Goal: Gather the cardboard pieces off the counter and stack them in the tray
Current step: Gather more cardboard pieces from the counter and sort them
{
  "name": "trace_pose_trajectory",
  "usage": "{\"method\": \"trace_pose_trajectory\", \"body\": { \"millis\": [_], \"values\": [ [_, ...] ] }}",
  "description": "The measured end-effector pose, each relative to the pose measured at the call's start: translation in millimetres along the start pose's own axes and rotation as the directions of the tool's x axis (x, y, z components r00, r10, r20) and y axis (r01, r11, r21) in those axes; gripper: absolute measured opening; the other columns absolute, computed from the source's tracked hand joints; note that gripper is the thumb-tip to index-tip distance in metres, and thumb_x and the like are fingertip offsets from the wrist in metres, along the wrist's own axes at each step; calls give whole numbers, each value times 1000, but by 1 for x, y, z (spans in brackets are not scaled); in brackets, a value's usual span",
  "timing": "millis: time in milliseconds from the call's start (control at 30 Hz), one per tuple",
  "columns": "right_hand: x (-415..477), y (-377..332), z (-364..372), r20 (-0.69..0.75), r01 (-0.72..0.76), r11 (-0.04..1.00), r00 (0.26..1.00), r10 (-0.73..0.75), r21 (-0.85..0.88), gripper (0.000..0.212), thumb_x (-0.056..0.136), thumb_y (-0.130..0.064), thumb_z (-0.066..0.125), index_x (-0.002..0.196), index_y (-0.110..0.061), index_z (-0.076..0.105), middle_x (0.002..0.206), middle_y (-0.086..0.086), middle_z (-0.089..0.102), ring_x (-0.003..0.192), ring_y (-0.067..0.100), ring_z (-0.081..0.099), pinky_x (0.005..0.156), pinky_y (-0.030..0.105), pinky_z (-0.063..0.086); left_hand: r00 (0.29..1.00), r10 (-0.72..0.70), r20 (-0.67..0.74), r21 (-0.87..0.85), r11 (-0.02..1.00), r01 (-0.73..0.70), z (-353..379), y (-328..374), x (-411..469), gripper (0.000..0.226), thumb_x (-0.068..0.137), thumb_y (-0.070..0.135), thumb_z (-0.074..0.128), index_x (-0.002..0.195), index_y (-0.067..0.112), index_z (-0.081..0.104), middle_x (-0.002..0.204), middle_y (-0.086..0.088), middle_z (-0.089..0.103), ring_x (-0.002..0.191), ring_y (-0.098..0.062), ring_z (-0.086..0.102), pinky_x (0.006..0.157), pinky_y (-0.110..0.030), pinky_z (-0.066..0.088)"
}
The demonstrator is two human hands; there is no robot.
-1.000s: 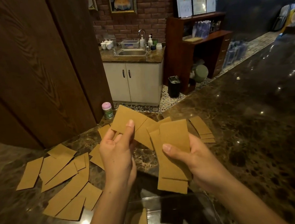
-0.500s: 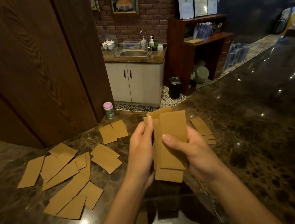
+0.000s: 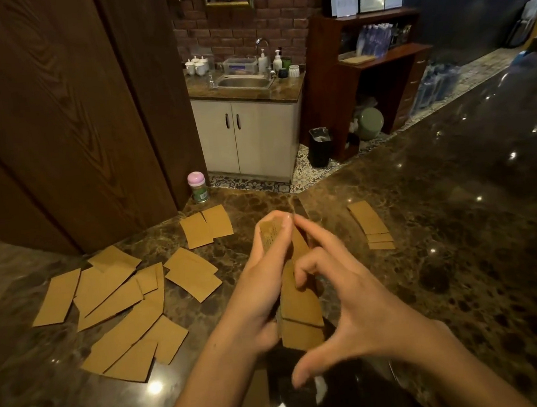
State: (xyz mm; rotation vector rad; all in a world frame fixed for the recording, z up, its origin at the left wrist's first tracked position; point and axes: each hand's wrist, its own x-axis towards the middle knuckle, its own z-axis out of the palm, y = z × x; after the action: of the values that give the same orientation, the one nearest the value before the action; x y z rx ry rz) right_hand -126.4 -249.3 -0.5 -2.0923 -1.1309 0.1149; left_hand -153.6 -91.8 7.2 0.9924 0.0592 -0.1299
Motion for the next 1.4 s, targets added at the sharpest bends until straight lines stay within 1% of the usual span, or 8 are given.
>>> {"method": "trace_pose_trajectory", "body": {
  "millis": [133, 233, 367, 500, 600, 867, 1067, 1400],
  "values": [
    [4, 1, -8, -123, -32, 987, 991, 51, 157, 67, 56, -35, 102, 101, -18, 54, 162, -18, 30, 148, 7, 38, 102, 27, 55, 970, -77, 231, -79, 992, 98, -11, -2, -9, 53, 91, 17, 66, 138, 36, 49, 121, -21, 60, 102, -35, 66, 81, -45, 60],
    [3, -1, -12, 35, -107, 958, 994, 101, 266, 79, 54, -34, 101, 113, -21, 49, 157, -22, 30, 141, -4, 39, 98, 13, 52, 961, -76, 267, -14, 996, 82, -18, -3, -14, 66, 87, 11, 68, 138, 45, 44, 130, -25, 54, 94, -41, 67, 75, -45, 61],
    [2, -2, -4, 62, -125, 975, 991, 116, 183, 84, 55, -36, 102, 114, -20, 44, 129, -6, 48, 120, 13, 55, 92, 35, 57, 965, -55, 255, -57, 996, 71, -18, -9, -20, 51, 84, 29, 80, 129, 34, 56, 123, -22, 57, 87, -41, 61, 68, -45, 61],
    [1, -2, 4, 71, -135, 977, 990, 124, 164, 93, 51, -48, 100, 119, -23, 42, 141, -10, 40, 129, 10, 49, 101, 33, 54, 977, -75, 201, -70, 993, 91, -23, -13, -25, 54, 87, 18, 68, 136, 40, 57, 139, -21, 54, 110, -36, 66, 75, -44, 61],
    [-4, -4, 6, 173, -144, 965, 979, 106, 218, 83, 55, -42, 99, 115, -31, 42, 152, -22, 30, 139, -1, 39, 108, 23, 47, 975, -98, 199, -161, 978, 131, -24, -15, -28, 36, 86, 22, 74, 119, 28, 61, 116, -25, 64, 82, -41, 68, 62, -46, 63],
    [-17, -7, 17, 147, -164, 969, 979, 138, 182, 78, 57, -42, 100, 109, -30, 43, 141, -20, 42, 128, 5, 50, 99, 27, 52, 985, -132, 115, -166, 975, 150, -24, -29, -38, 23, 86, 33, 69, 106, 24, 61, 104, -24, 68, 70, -36, 68, 56, -47, 63],
    [-25, -10, 32, 160, -225, 937, 969, 187, 265, 77, 58, -34, 101, 108, -27, 43, 129, -7, 48, 117, 25, 60, 83, 41, 64, 986, -142, 82, -175, 972, 155, -24, -35, -56, 23, 87, 30, 66, 110, 25, 65, 96, -18, 70, 75, -37, 66, 58, -42, 62],
    [-44, -25, 52, 200, -152, 983, 971, 130, 101, 78, 58, -51, 96, 110, -32, 40, 142, -26, 38, 130, 3, 47, 98, 29, 54, 990, -130, -56, -79, 989, 125, -32, -49, -91, 37, 88, 42, 66, 124, 32, 65, 111, -17, 71, 86, -27, 74, 65, -37, 62]
  ]
}}
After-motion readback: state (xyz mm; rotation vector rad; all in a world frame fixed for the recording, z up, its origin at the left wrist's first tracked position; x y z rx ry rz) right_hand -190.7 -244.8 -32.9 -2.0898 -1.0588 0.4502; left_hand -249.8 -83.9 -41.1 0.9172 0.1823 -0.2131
